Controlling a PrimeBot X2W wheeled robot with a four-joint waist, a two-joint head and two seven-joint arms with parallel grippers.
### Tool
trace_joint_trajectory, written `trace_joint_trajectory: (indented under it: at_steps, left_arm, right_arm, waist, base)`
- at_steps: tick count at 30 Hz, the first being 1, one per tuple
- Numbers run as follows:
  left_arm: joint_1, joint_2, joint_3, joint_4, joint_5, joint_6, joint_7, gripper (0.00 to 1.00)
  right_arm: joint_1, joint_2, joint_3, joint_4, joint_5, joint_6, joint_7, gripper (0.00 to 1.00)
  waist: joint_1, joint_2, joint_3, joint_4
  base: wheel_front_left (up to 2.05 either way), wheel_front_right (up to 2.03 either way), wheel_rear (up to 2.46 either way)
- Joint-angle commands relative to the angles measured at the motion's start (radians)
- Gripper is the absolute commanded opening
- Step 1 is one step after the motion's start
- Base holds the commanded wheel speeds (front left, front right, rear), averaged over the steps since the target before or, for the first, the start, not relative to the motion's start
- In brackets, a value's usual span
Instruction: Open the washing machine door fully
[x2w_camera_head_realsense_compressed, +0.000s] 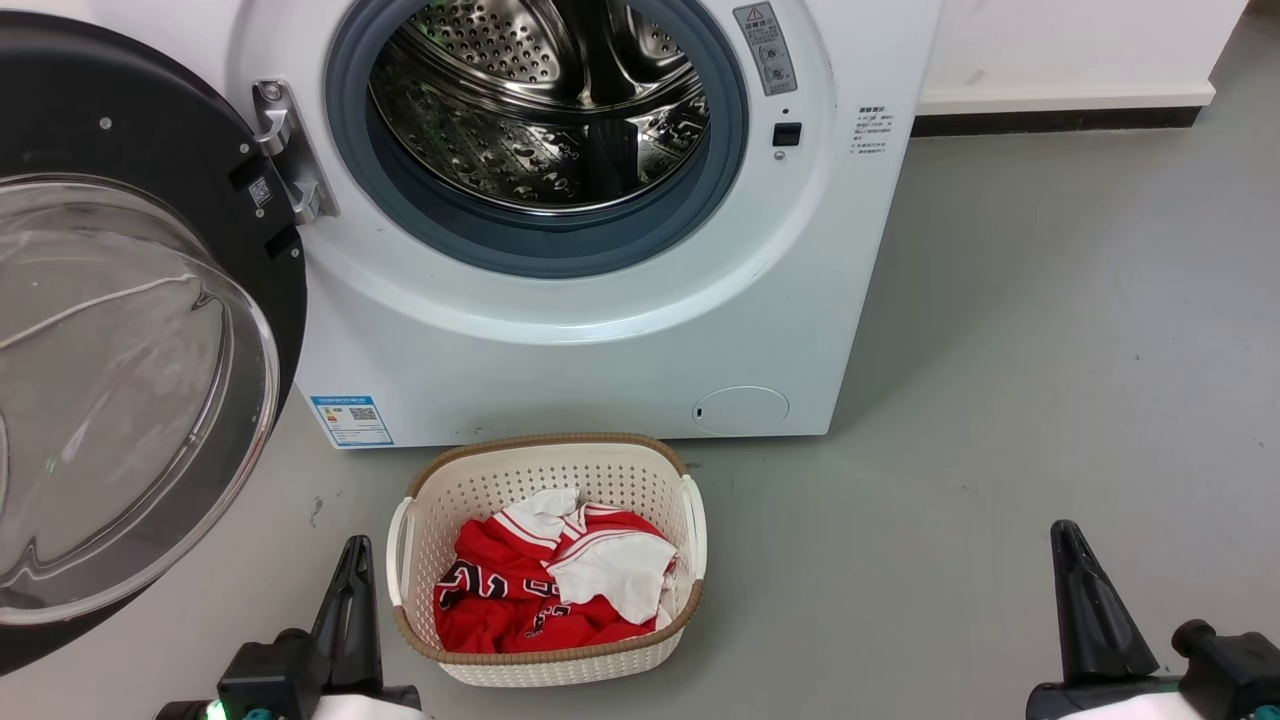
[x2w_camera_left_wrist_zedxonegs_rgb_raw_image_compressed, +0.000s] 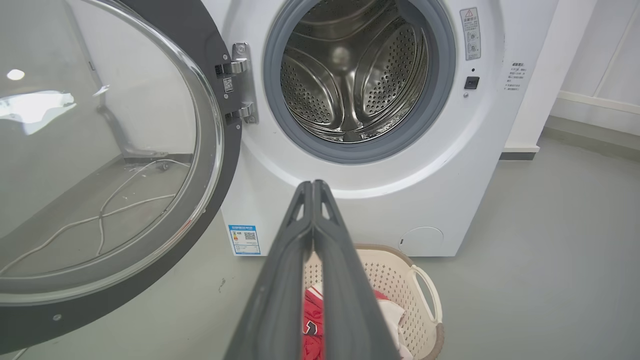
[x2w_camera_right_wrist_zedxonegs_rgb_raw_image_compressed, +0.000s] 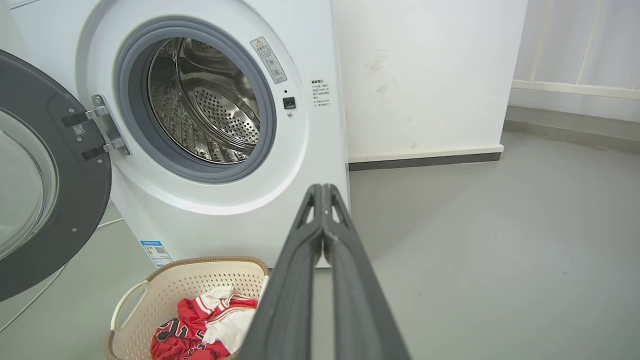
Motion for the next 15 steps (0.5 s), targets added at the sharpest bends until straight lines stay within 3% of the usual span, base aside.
trace_joint_trajectory:
  at_steps: [1,15]
  left_arm:
    - [-0.019,0.001,0.009,-0.002,-0.062,-0.006,0.015,0.0]
    - [-0.057,0.001,0.025,0.032,-0.362,-0.029,0.085,0.0]
  right_arm:
    - [-0.007,-0.003,0.002,-0.009,0.064,0.0,0.008,0.0]
    - [-0.062,-0.021,0.007,0.043,0.365,0.0,0.064,0.0]
  waist:
    - [0.0,0.0,0.0,0.0]
    - [0.0,0.0,-0.001,0.0]
  base:
    - [0.0,0.0,0.0]
    - [0.0,0.0,0.0]
